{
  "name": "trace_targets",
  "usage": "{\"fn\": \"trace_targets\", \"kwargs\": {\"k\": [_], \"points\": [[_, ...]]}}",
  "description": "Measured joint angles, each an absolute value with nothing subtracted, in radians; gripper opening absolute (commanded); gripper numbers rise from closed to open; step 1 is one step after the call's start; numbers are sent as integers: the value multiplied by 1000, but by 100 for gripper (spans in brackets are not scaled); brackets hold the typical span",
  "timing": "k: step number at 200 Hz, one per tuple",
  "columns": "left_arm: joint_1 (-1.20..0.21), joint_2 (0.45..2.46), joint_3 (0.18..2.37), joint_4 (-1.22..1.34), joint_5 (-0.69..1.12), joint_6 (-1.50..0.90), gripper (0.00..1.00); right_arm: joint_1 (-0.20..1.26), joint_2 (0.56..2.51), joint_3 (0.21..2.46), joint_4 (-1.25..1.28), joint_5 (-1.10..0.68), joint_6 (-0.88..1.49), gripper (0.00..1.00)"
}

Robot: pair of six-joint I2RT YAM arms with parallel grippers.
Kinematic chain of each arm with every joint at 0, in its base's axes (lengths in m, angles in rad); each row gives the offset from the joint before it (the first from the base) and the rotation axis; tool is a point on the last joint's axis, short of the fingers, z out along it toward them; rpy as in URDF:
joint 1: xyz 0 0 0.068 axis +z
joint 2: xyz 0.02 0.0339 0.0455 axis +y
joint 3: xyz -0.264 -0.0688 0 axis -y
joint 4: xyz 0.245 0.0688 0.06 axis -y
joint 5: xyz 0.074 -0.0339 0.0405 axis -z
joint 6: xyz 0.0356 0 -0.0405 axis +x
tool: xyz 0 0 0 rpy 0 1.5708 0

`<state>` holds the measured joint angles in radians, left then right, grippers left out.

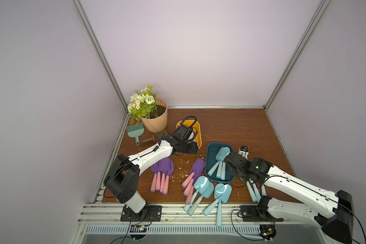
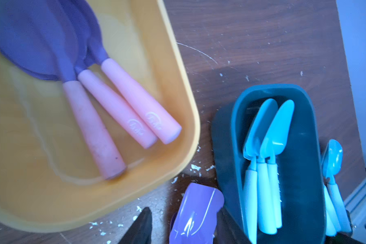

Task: Sort the small shovels by color and place them into the storage box
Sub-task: Move the storage box to the center of the board.

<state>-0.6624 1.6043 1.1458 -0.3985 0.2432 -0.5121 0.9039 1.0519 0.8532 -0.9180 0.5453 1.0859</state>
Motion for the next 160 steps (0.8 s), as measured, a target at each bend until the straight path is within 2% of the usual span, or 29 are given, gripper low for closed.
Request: {"fn": "trace_targets", "kwargs": {"k": [34,70,112,132,160], "points": [[-721,1658,1216,-432,319,-472,53,809,1037,841,-919,505,1075,46],[-738,1728,1230,-465,384,-454,53,704,1024,832,-815,400,999,46],[-738,1808,1261,-496,424,-441,53,677,1077,773,-693,296,930,44],[-739,1817,1275,-499,435,-437,53,670,1098,729,-642,254,914,39],[-740,1822,1292,-500,451,-436,53,653,1121,678,-580,213,888,21]]}}
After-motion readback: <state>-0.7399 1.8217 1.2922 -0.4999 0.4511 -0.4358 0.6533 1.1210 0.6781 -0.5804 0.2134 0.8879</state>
